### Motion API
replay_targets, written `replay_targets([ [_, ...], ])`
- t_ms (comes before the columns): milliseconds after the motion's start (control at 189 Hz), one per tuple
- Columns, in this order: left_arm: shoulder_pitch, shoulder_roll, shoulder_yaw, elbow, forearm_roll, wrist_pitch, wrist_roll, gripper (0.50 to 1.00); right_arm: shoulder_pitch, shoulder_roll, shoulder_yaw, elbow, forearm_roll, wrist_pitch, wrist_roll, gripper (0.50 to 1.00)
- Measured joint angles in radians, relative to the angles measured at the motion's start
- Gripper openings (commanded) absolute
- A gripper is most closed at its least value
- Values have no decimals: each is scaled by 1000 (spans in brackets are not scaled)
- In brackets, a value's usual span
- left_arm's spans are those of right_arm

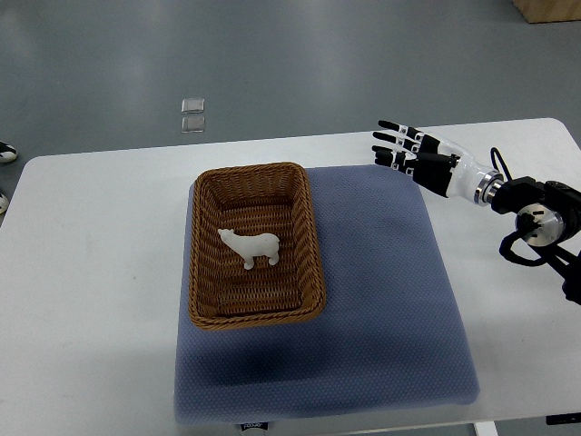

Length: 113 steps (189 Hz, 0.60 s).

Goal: Place white bear in brown basket with right hand

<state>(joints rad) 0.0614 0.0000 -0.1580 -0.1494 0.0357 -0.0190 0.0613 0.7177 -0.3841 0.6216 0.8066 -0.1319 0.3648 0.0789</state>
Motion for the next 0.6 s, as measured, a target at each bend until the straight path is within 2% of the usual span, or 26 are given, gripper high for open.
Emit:
replay_targets([
  [148, 0, 0, 0, 0, 0, 0, 0, 1000, -5, 9, 1, -25, 98, -25, -27, 926],
  [599, 0, 0, 0, 0, 0, 0, 0, 1000, 0, 8, 4, -27, 183, -22, -28, 926],
])
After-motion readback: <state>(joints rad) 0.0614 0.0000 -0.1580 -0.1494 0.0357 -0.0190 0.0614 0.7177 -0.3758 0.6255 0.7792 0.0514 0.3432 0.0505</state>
